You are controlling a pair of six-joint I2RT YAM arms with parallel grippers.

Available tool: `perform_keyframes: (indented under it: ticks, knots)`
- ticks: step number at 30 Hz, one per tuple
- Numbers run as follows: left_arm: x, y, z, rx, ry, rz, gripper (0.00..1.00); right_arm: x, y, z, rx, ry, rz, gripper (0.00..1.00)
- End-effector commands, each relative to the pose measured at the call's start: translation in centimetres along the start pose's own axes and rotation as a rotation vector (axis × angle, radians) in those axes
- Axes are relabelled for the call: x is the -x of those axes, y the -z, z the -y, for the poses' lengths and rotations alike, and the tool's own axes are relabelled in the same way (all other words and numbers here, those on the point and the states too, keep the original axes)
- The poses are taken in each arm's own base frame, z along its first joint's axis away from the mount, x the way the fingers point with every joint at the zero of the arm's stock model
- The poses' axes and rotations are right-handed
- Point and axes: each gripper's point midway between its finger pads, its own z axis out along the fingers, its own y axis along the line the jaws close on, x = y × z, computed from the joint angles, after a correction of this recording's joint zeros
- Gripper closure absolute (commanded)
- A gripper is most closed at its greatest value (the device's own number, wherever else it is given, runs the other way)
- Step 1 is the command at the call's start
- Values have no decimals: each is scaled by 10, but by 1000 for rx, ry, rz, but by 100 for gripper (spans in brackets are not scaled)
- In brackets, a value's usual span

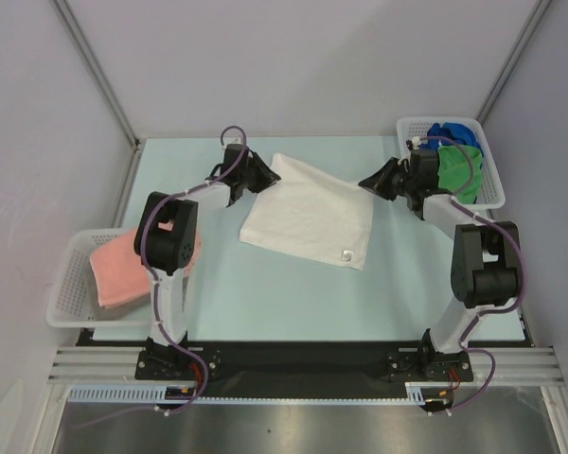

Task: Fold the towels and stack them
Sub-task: Fold the towel

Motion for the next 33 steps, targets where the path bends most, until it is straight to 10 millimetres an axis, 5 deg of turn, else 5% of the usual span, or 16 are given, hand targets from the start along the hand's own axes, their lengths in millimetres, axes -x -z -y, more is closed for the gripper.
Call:
perform_keyframes:
  ticks: [1, 8, 19, 26, 33]
  knots:
    - [-15, -15, -9, -8, 71, -60, 70, 5, 21, -28, 59, 59, 47, 100]
    - [-14, -35, -49, 28, 215, -59, 69, -21, 51, -33, 75, 69, 34, 100]
    - [-1, -41, -37, -89, 350, -41, 64, -98, 74, -40, 92, 176, -59, 100]
    - [8, -28, -46, -123, 403, 21, 65, -156, 82, 6, 20, 146, -117, 100]
    - [33, -9, -44, -176, 371, 98, 65, -176, 78, 29, -26, 137, -133, 100]
